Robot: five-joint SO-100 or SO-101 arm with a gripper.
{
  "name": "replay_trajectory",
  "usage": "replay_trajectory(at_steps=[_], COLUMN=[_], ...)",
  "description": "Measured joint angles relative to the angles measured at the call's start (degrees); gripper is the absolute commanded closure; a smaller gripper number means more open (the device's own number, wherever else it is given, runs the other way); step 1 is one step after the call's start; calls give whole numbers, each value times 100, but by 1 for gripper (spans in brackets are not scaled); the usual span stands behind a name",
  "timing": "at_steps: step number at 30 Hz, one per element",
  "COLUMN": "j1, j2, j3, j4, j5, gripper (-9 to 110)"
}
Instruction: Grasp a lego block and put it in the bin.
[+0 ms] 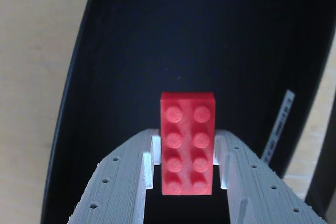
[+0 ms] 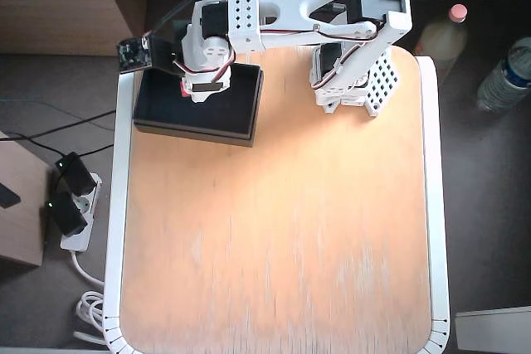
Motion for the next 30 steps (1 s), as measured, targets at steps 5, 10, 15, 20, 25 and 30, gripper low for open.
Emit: replay_trajectory(at_steps=[5,10,15,20,25,30], j1=[0,0,0,-9,-211,-580], j2=[0,0,0,9,483,1195], j3=[193,193,193,193,193,193], j4=[-316,-360,-360,-360,-360,-360], j5=[88,105,185,185,-53,-360], gripper=[92,89,88,88,88,99])
